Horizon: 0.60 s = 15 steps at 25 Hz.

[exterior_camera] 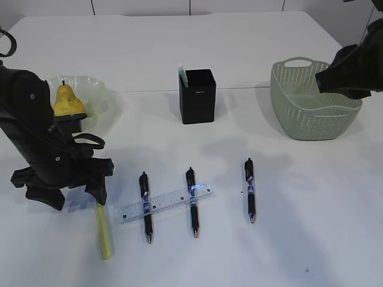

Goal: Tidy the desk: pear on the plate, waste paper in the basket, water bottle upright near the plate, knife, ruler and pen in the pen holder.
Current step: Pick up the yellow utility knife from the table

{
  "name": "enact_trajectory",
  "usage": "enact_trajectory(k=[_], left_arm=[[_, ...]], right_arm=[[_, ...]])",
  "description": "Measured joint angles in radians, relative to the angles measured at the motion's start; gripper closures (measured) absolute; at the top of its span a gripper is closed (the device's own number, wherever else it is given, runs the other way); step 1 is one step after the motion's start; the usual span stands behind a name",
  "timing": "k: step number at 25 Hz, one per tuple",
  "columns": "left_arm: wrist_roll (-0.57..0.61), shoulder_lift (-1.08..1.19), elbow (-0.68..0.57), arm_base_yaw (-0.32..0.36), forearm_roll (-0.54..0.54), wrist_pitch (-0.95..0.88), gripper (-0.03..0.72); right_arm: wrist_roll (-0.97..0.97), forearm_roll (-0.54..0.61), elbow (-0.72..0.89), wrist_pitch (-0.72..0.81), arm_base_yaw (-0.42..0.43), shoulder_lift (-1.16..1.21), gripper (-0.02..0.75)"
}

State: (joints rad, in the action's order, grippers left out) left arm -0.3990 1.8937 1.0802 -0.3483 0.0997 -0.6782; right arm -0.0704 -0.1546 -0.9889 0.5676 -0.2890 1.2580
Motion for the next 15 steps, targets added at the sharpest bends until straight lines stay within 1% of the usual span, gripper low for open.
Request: enact_trajectory(k=[11, 13, 15], left_arm=[[-0.002, 0.0, 0.0, 0.0, 0.005, -0.024, 0.096], [-0.022, 0.0, 0.0, 0.0, 0.011, -0.024, 0.096], [-0.067, 0.0, 0.0, 0.0, 0.006, -0.024, 0.096]], right_arm=[[0.0, 0.0, 0.0, 0.0, 0.0, 0.0, 0.494], [0.0, 0.0, 0.0, 0.0, 0.0, 0.0, 0.494], [0.0, 0.0, 0.0, 0.0, 0.0, 0.0, 0.494]])
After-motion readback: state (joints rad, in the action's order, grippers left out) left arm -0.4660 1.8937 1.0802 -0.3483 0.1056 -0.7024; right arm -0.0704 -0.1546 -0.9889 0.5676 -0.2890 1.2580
